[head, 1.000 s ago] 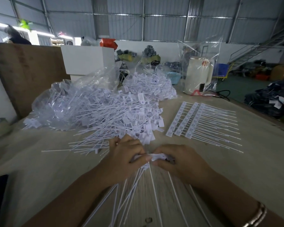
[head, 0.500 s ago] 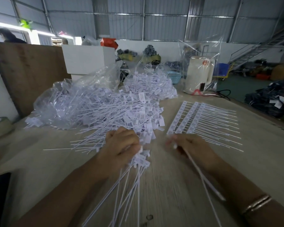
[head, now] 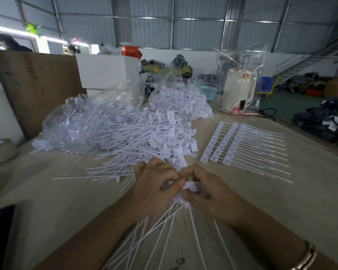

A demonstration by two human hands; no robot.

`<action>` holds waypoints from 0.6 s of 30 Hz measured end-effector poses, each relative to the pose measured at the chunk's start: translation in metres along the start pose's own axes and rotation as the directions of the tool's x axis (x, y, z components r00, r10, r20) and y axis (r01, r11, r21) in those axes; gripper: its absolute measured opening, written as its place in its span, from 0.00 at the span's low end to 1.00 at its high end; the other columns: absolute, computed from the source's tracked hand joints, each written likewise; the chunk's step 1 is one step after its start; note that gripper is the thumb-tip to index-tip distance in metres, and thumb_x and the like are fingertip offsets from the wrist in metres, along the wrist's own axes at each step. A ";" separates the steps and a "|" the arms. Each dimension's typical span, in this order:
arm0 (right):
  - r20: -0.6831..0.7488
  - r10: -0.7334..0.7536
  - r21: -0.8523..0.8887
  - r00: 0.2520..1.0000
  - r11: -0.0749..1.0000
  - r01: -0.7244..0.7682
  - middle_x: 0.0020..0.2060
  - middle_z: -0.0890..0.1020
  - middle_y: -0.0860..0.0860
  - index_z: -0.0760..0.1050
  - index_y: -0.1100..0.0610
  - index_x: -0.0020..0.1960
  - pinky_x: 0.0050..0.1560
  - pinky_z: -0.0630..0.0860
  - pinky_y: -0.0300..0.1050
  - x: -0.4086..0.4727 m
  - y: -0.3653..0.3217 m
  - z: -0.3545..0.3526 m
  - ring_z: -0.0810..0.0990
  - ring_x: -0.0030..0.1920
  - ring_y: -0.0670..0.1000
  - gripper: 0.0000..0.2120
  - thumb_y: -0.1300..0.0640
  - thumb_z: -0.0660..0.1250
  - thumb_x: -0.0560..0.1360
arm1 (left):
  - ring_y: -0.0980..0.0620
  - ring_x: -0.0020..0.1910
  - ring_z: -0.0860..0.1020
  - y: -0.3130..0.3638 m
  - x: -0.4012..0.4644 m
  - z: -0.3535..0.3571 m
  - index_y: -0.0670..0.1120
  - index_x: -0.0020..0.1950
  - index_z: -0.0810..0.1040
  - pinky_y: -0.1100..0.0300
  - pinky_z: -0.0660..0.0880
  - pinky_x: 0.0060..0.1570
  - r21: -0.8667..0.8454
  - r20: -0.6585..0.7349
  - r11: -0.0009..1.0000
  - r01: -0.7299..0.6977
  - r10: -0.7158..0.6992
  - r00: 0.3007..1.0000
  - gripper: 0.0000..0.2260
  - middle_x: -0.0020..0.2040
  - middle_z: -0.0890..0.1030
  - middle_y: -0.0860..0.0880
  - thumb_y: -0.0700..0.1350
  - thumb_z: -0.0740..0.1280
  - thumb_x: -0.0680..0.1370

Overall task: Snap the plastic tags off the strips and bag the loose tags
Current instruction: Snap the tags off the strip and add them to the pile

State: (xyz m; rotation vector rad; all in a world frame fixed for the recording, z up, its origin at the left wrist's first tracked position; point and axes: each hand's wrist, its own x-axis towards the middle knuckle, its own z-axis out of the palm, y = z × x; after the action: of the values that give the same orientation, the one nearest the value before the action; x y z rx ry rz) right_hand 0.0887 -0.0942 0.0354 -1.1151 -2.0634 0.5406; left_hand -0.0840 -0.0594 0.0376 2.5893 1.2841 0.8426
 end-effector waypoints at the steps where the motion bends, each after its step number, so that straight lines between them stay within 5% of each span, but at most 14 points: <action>1: 0.001 0.019 0.002 1.000 1.000 -0.019 0.44 0.79 0.47 0.72 0.50 0.52 0.44 0.77 0.50 -0.001 0.001 -0.004 0.79 0.44 0.49 0.09 0.53 0.68 0.74 | 0.63 0.50 0.65 -0.002 0.001 -0.001 0.55 0.37 0.70 0.56 0.56 0.56 0.012 -0.010 1.000 0.019 -0.019 1.000 0.22 0.40 0.76 0.59 0.66 0.43 0.65; 6: -0.049 -0.091 -0.451 0.995 0.891 0.059 0.36 0.78 0.45 0.77 0.51 0.45 0.35 0.66 0.42 0.001 0.012 -0.010 0.73 0.35 0.44 0.06 0.49 0.67 0.74 | 0.63 0.51 0.65 -0.008 -0.002 0.002 0.50 0.40 0.75 0.59 0.53 0.52 0.039 -0.033 0.999 -0.016 0.017 0.999 0.28 0.41 0.75 0.59 0.67 0.43 0.65; 8: -0.013 -0.103 -0.504 0.995 0.860 0.082 0.33 0.79 0.46 0.80 0.51 0.45 0.35 0.63 0.40 0.003 0.014 -0.012 0.73 0.32 0.44 0.08 0.48 0.65 0.75 | 0.63 0.50 0.66 -0.008 -0.001 0.003 0.49 0.41 0.76 0.59 0.54 0.52 0.017 -0.057 0.998 -0.058 0.059 0.997 0.28 0.42 0.75 0.60 0.66 0.45 0.67; 11: 0.067 -0.094 -0.356 0.993 0.928 0.112 0.29 0.78 0.42 0.82 0.52 0.44 0.32 0.65 0.36 0.002 0.014 -0.012 0.72 0.27 0.41 0.12 0.49 0.62 0.78 | 0.61 0.51 0.67 -0.013 -0.001 0.000 0.48 0.42 0.76 0.58 0.55 0.52 0.001 -0.058 0.990 -0.141 0.140 0.988 0.25 0.44 0.75 0.60 0.64 0.49 0.71; 14: 0.067 0.047 -0.103 0.997 0.994 -0.040 0.26 0.77 0.38 0.78 0.46 0.35 0.33 0.67 0.31 0.000 0.013 -0.015 0.74 0.27 0.39 0.15 0.53 0.61 0.79 | 0.61 0.49 0.66 -0.013 -0.002 -0.002 0.48 0.41 0.74 0.56 0.57 0.51 0.014 -0.049 0.975 -0.221 0.221 0.974 0.20 0.43 0.71 0.62 0.60 0.51 0.73; 18: 0.026 0.145 0.041 0.989 0.988 -0.146 0.30 0.79 0.44 0.80 0.51 0.38 0.35 0.71 0.30 0.000 0.007 -0.017 0.76 0.31 0.38 0.15 0.56 0.59 0.79 | 0.58 0.47 0.69 -0.018 0.003 -0.007 0.46 0.39 0.75 0.49 0.63 0.51 -0.119 -0.041 0.966 -0.231 0.228 0.973 0.19 0.40 0.75 0.57 0.57 0.53 0.75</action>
State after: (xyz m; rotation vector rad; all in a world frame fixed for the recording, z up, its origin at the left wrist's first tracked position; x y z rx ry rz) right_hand 0.1049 -0.0902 0.0419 -1.2458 -1.9904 0.6693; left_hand -0.0985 -0.0469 0.0382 2.6686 0.9160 0.9641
